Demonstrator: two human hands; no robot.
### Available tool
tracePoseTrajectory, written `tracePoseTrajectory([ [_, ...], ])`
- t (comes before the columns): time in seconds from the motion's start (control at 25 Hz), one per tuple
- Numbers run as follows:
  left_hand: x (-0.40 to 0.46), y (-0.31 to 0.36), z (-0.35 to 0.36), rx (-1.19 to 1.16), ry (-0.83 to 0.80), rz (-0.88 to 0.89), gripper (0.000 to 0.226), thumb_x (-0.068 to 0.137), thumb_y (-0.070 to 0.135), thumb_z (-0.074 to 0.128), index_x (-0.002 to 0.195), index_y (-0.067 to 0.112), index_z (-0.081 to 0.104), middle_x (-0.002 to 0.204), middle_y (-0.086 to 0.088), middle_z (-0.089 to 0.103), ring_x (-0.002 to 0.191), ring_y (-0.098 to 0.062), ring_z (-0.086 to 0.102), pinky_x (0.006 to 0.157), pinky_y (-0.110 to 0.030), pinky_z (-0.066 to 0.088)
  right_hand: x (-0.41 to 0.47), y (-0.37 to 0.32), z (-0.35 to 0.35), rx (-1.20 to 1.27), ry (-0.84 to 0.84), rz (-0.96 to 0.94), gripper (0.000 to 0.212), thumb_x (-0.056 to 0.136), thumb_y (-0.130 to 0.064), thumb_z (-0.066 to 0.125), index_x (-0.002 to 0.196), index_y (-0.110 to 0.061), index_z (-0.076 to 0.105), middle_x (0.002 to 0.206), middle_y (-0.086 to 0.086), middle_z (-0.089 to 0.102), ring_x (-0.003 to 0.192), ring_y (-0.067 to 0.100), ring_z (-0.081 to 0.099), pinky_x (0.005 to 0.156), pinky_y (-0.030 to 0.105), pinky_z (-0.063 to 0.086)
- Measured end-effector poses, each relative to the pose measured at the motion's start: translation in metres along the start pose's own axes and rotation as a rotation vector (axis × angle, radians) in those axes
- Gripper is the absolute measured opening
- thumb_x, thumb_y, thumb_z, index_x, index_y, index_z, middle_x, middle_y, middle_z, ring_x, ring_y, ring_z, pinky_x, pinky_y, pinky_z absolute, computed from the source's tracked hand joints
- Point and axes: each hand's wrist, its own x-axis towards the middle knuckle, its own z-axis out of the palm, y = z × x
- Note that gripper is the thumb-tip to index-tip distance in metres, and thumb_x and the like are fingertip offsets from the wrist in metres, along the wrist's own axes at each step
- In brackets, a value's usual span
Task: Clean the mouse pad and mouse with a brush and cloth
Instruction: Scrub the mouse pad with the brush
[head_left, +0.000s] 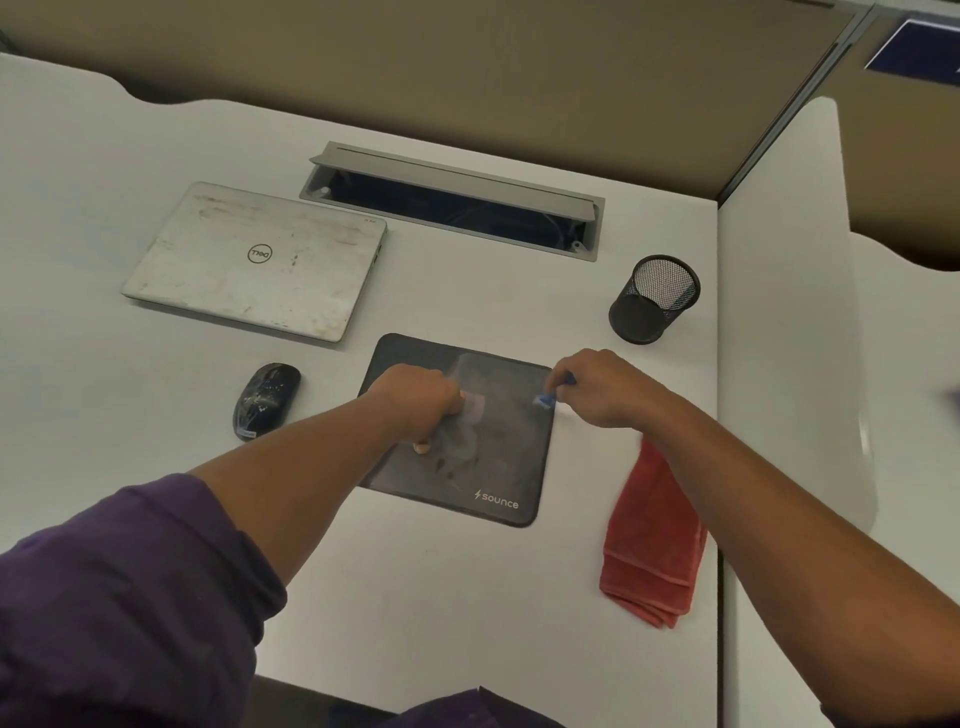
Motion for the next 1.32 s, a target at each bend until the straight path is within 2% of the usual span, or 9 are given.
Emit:
tracePoseTrajectory([
  [0.16,-0.002,0.001,-0.001,0.003,0.016,0.006,0.048,0.073,0.024,0.083,0.118,0.027,0.066,0.071,0.006,0.044,0.067,-0.024,0.049,0.049,-0.027,0.025,-0.009,-0.01,0.005,-0.131,0.119,-0.041,0.035,0.096,-0.006,0.044,0.121,-0.019,0.066,0.118,0.008,0.067,0.106,0.031,0.058,0.077,0.032,0.041],
  [0.24,-0.005,0.001,0.0,0.002,0.02,0.001,0.05,0.073,0.024,0.083,0.12,0.027,0.066,0.078,0.003,0.051,0.069,-0.024,0.05,0.048,-0.026,0.024,-0.023,-0.014,0.021,-0.263,-0.02,-0.079,0.032,0.096,-0.009,0.045,0.118,-0.018,0.066,0.117,0.01,0.066,0.109,0.033,0.058,0.081,0.034,0.045],
  [0.36,-0.006,0.0,-0.001,-0.009,0.019,0.002,0.054,0.071,0.027,0.085,0.121,0.029,0.065,0.087,0.0,0.059,0.077,-0.027,0.06,0.052,-0.027,0.027,-0.049,-0.022,0.03,-0.028,-0.243,-0.124,0.026,0.092,-0.018,0.053,0.103,-0.026,0.075,0.111,-0.002,0.071,0.105,0.022,0.062,0.078,0.025,0.047],
  [0.52,-0.009,0.002,0.0,-0.026,0.039,-0.027,0.055,0.069,0.025,0.084,0.12,0.031,0.064,0.08,0.003,0.051,0.074,-0.026,0.056,0.055,-0.029,0.031,-0.055,-0.034,0.032,-0.073,0.014,-0.025,0.031,0.098,-0.015,0.045,0.12,-0.021,0.066,0.118,0.008,0.067,0.106,0.031,0.061,0.078,0.03,0.046],
  [0.64,-0.015,0.004,0.003,-0.053,0.061,-0.044,0.056,0.07,0.023,0.08,0.122,0.035,0.062,0.088,0.003,0.06,0.079,-0.025,0.062,0.056,-0.028,0.032,-0.077,-0.046,0.056,-0.218,-0.182,-0.169,0.022,0.095,-0.014,0.047,0.105,-0.017,0.066,0.107,0.009,0.068,0.099,0.032,0.061,0.073,0.032,0.044],
  [0.76,-0.024,0.005,0.005,-0.283,0.078,-0.139,0.045,0.076,0.033,0.065,0.122,0.035,0.062,0.088,0.001,0.065,0.07,-0.019,0.057,0.052,-0.026,0.029,-0.095,-0.053,0.062,0.139,-0.349,-0.205,0.023,0.097,-0.028,0.052,0.108,-0.027,0.072,0.109,-0.012,0.07,0.097,0.011,0.061,0.071,0.014,0.04],
  [0.96,-0.056,0.025,0.033,-0.198,0.311,-0.164,0.042,0.082,0.035,0.071,0.12,0.036,0.055,0.092,0.003,0.068,0.081,-0.026,0.069,0.058,-0.028,0.038,-0.085,-0.047,0.076,0.015,-0.005,-0.102,0.042,0.104,-0.025,0.036,0.145,-0.024,0.045,0.132,0.003,0.061,0.115,0.029,0.057,0.091,0.033,0.044],
  [1.12,-0.087,0.051,0.077,-0.282,0.354,-0.197,0.049,0.087,0.018,0.055,0.128,0.044,0.056,0.097,0.004,0.068,0.084,-0.026,0.069,0.059,-0.029,0.041,-0.094,-0.059,0.096,0.156,-0.161,-0.174,0.031,0.104,-0.03,0.039,0.125,-0.017,0.057,0.126,0.003,0.063,0.112,0.026,0.058,0.094,0.043,0.047],
  [1.32,-0.117,0.071,0.109,-0.418,0.175,-0.293,0.062,0.097,0.024,0.038,0.154,0.048,0.027,0.12,-0.002,0.065,0.098,-0.027,0.065,0.068,-0.031,0.036,-0.09,-0.077,0.093,0.28,0.04,-0.226,0.026,0.103,-0.02,0.044,0.114,-0.012,0.066,0.109,0.003,0.069,0.097,0.024,0.062,0.083,0.036,0.049],
])
